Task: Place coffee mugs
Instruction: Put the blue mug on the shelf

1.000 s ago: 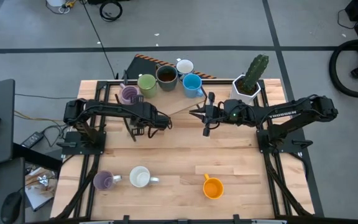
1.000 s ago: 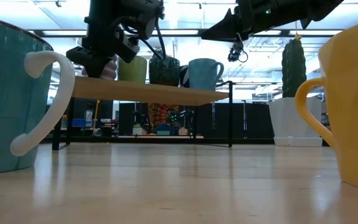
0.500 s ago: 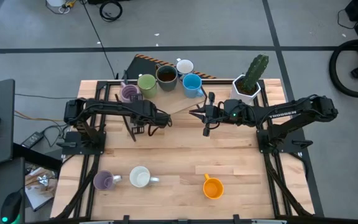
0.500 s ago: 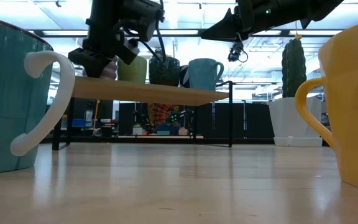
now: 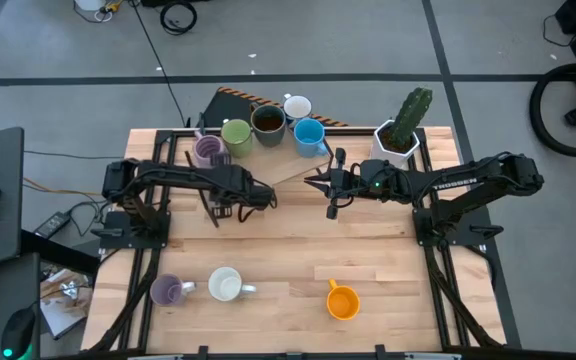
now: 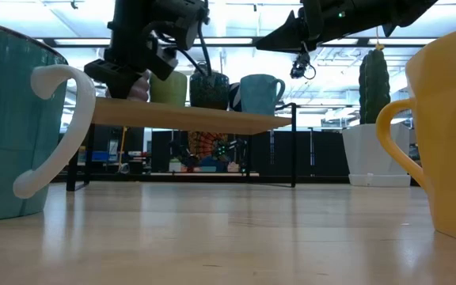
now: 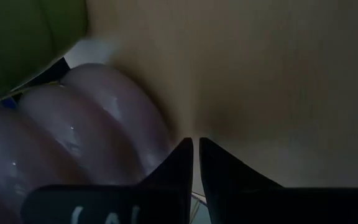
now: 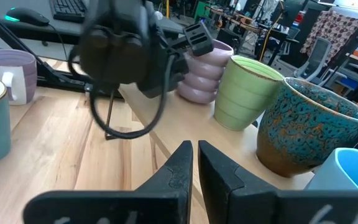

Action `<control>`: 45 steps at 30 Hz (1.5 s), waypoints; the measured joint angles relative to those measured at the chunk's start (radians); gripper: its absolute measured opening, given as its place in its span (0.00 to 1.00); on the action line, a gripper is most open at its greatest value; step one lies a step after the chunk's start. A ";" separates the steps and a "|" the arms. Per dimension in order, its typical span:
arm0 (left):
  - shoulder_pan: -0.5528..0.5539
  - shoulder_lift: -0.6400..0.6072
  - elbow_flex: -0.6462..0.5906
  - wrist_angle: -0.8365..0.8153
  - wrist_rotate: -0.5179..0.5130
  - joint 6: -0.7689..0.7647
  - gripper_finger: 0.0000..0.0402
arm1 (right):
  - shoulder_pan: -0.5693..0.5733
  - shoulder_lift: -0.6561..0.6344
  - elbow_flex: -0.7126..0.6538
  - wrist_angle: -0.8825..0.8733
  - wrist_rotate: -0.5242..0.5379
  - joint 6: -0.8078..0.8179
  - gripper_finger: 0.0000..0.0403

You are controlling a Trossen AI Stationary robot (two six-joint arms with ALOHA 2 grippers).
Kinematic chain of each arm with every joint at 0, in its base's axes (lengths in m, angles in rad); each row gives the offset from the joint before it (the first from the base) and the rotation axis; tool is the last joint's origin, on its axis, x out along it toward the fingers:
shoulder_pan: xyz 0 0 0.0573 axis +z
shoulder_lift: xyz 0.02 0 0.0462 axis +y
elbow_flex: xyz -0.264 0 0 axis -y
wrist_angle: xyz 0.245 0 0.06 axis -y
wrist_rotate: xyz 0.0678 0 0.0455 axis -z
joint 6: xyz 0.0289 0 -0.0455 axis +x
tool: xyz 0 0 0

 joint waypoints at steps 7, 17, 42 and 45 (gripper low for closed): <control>-0.063 0.002 0.060 0.000 0.000 -0.001 0.08 | 0.000 0.000 0.000 0.004 0.000 0.000 0.08; -0.105 -0.124 0.108 0.000 0.003 -0.007 0.08 | 0.000 0.000 0.000 0.008 -0.008 0.003 0.08; -0.655 -0.439 -0.115 0.581 0.133 -0.268 0.08 | 0.020 0.035 0.001 -0.030 -0.095 0.052 0.08; -0.690 -0.439 -0.155 0.595 0.162 -0.388 0.08 | 0.042 0.034 0.001 -0.035 -0.103 0.079 0.08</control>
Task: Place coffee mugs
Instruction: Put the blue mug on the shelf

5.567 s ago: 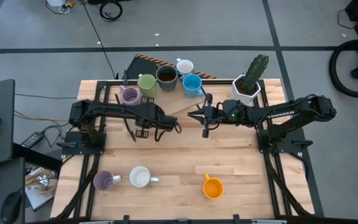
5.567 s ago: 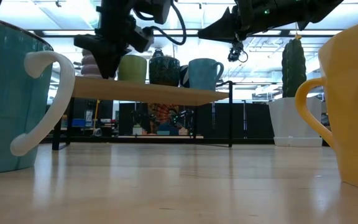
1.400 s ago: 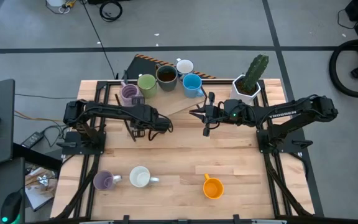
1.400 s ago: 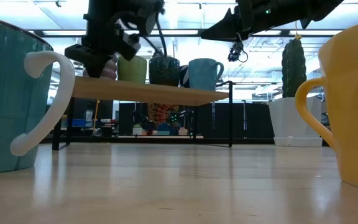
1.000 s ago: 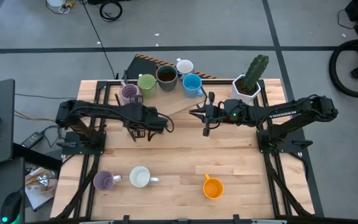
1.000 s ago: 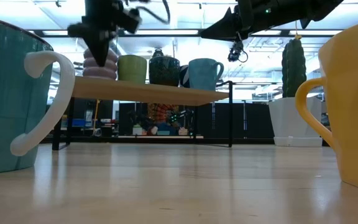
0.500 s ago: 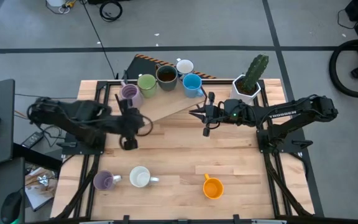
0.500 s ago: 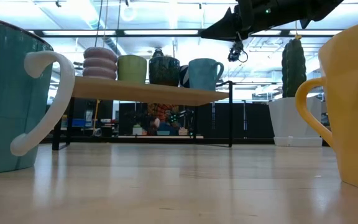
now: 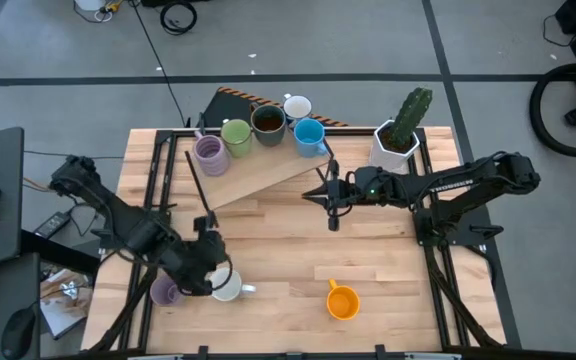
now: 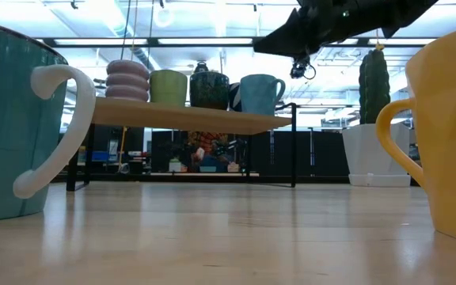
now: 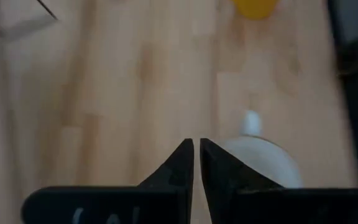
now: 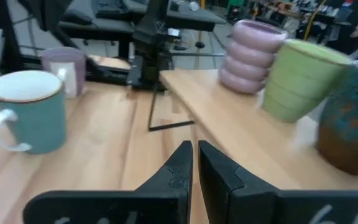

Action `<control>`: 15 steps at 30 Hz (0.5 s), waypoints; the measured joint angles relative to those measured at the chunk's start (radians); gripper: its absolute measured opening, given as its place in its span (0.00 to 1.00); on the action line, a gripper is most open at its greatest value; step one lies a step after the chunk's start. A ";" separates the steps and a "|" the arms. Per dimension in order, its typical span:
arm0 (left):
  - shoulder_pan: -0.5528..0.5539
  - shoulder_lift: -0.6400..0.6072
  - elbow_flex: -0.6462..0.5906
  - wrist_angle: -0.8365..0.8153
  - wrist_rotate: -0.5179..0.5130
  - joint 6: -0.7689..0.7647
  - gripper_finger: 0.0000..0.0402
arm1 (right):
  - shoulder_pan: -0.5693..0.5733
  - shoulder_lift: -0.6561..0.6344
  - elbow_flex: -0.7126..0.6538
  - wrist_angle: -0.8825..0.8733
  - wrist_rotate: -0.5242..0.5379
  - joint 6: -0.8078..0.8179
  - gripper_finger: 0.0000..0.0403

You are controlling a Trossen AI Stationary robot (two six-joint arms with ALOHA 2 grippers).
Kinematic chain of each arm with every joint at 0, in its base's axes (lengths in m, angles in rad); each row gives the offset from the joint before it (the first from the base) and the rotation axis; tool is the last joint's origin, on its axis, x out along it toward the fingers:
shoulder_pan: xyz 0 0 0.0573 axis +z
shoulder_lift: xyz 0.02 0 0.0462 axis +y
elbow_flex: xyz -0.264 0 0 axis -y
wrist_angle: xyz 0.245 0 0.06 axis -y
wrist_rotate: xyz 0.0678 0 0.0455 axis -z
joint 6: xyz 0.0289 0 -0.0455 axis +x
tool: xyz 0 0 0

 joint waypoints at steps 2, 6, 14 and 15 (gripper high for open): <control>-0.013 -0.002 -0.010 0.014 0.076 -0.089 0.08 | 0.022 0.000 0.000 -0.009 -0.002 0.002 0.08; -0.015 -0.002 -0.032 0.116 0.190 -0.274 0.08 | 0.059 0.000 0.000 -0.024 0.007 0.009 0.08; -0.031 0.080 -0.039 0.148 0.242 -0.378 0.09 | 0.090 0.000 0.000 -0.034 0.047 0.047 0.08; -0.027 0.098 -0.036 0.148 0.260 -0.378 0.09 | 0.092 0.000 0.000 -0.037 0.056 0.049 0.08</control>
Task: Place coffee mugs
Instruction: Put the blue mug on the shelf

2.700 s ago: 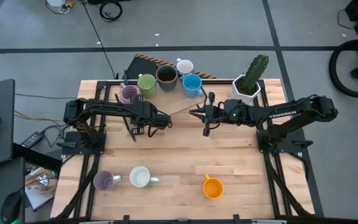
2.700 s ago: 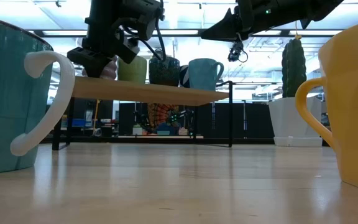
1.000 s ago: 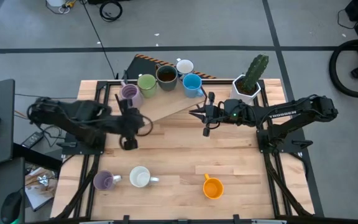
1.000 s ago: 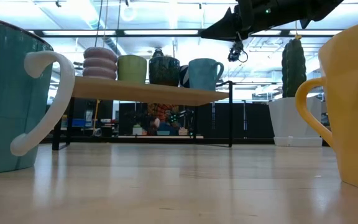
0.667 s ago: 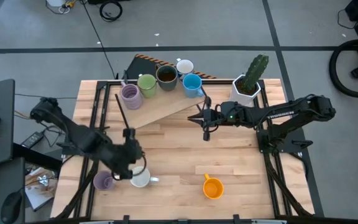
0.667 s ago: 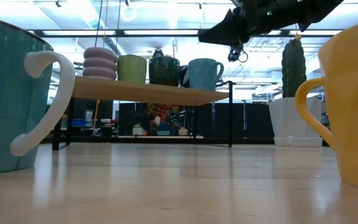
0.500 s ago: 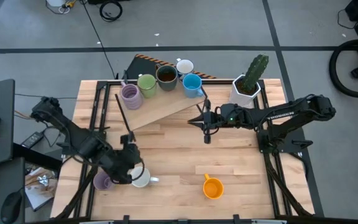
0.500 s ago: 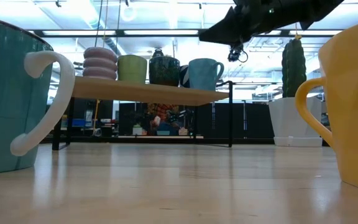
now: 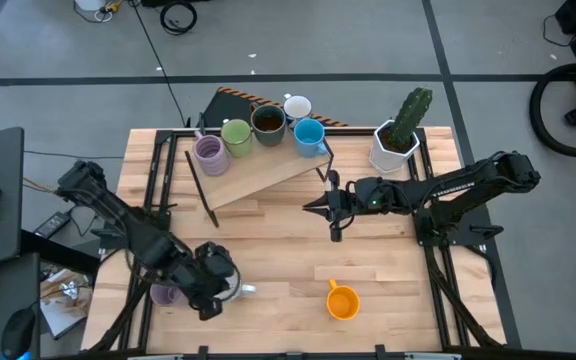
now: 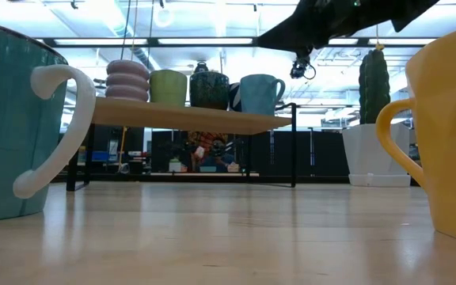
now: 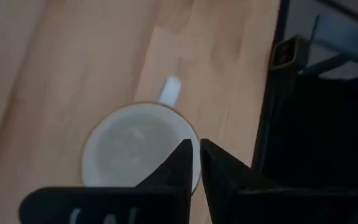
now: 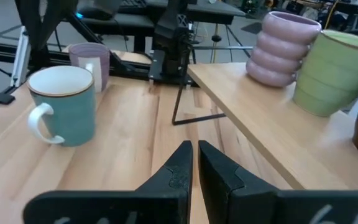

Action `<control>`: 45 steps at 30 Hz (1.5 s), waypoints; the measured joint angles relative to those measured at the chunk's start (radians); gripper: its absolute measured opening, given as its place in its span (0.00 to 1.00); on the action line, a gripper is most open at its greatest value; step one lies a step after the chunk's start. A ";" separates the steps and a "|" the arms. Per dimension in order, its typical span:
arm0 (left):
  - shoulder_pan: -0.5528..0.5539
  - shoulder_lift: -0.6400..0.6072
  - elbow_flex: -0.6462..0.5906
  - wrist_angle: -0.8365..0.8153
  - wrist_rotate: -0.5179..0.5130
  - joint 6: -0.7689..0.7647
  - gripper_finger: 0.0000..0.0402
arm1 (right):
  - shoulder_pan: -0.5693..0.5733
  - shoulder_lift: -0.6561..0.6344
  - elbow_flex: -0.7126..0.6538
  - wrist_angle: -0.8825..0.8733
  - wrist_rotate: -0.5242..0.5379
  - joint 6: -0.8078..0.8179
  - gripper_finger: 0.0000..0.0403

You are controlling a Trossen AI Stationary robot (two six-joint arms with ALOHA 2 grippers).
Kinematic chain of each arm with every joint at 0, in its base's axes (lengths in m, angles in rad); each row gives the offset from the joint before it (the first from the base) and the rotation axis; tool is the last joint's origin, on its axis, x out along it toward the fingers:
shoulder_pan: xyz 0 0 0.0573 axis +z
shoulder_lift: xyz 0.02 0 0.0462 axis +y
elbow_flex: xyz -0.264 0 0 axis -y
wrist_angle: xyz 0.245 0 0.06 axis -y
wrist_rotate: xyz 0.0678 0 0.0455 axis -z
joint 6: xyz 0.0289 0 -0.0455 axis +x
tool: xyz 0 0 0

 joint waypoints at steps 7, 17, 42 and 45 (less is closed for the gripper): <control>0.018 0.115 0.072 0.002 0.132 -0.001 0.24 | 0.022 0.000 -0.028 0.034 0.006 0.008 0.08; 0.055 0.138 0.157 -0.132 0.136 -0.007 0.35 | 0.021 0.000 -0.090 0.162 0.017 -0.024 0.08; 0.008 0.280 0.194 -0.232 0.245 0.202 0.29 | 0.010 0.000 -0.090 0.160 0.025 -0.039 0.08; -0.020 0.280 0.194 -0.231 0.218 0.219 0.30 | 0.010 0.000 -0.090 0.159 0.025 -0.039 0.08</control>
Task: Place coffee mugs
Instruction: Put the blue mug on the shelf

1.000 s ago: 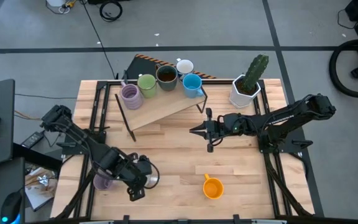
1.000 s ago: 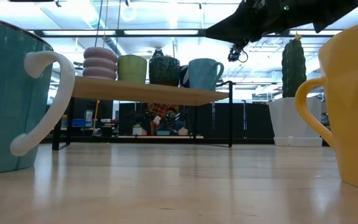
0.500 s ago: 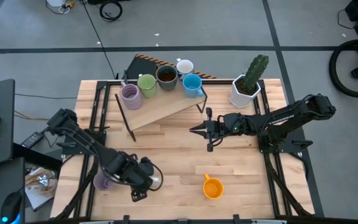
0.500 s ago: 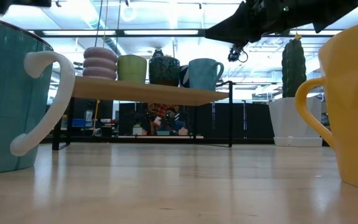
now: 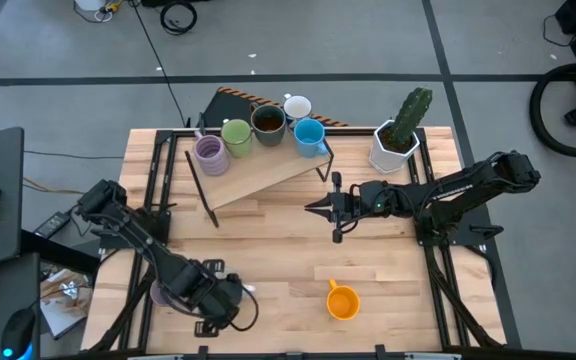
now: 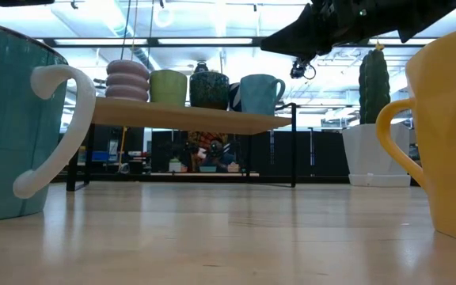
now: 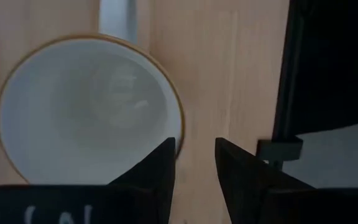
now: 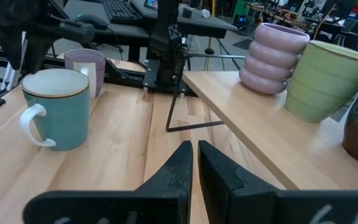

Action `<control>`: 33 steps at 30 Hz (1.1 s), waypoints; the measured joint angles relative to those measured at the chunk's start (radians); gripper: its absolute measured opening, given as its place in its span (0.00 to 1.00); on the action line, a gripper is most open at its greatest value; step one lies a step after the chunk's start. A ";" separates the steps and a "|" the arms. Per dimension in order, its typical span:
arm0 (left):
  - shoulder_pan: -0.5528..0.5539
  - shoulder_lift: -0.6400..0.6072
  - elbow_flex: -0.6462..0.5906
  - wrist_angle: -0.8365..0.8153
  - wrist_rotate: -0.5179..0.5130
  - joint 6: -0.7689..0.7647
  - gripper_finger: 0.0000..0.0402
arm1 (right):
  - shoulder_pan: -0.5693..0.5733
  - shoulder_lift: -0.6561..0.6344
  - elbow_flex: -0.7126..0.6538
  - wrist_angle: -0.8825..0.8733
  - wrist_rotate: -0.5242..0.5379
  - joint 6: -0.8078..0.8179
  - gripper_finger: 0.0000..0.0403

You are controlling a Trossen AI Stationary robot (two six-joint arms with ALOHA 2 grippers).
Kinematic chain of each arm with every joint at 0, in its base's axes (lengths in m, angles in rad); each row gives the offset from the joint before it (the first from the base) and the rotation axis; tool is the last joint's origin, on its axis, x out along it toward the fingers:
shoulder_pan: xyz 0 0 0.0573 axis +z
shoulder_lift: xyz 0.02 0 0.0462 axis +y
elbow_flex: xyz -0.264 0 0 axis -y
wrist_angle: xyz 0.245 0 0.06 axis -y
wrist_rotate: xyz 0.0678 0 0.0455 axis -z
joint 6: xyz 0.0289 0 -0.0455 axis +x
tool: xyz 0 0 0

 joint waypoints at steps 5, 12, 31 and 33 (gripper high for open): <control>-0.002 0.020 -0.001 0.027 -0.074 0.010 0.32 | -0.001 0.000 0.000 0.001 0.000 0.000 0.08; 0.016 0.056 -0.001 0.065 -0.124 -0.007 0.33 | -0.001 0.000 -0.001 -0.004 -0.001 0.011 0.08; 0.156 0.097 -0.001 0.082 -0.097 0.196 0.07 | 0.000 0.000 -0.001 -0.081 0.002 0.066 0.08; 0.177 0.075 -0.002 0.079 -0.056 0.242 0.07 | 0.000 -0.001 -0.001 -0.109 0.018 0.081 0.08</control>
